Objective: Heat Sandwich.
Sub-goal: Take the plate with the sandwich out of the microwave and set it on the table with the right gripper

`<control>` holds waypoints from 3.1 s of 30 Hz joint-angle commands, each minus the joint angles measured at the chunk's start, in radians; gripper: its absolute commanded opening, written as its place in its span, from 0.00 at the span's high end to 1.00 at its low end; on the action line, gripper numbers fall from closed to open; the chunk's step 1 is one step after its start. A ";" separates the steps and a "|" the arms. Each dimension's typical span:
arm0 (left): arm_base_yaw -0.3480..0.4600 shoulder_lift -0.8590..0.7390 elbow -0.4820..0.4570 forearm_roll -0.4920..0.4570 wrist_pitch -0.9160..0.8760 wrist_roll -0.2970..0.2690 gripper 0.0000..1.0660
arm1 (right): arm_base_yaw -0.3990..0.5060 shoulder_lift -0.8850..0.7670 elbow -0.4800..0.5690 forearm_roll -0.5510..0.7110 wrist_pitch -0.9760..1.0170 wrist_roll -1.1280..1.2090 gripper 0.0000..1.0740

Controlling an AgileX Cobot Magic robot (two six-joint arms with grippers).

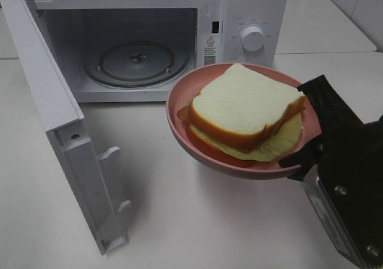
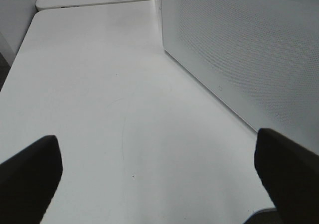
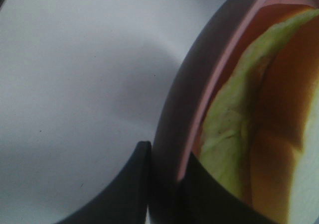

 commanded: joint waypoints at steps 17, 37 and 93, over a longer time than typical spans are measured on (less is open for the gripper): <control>-0.001 -0.026 0.003 -0.004 -0.012 0.000 0.05 | -0.005 -0.207 0.000 -0.184 0.145 0.263 0.99; -0.001 -0.026 0.003 -0.004 -0.012 0.000 0.05 | -0.005 -0.216 -0.001 -0.605 0.333 0.858 0.99; -0.001 -0.026 0.003 -0.004 -0.012 0.000 0.05 | -0.005 -0.012 -0.165 -0.785 0.873 1.877 0.99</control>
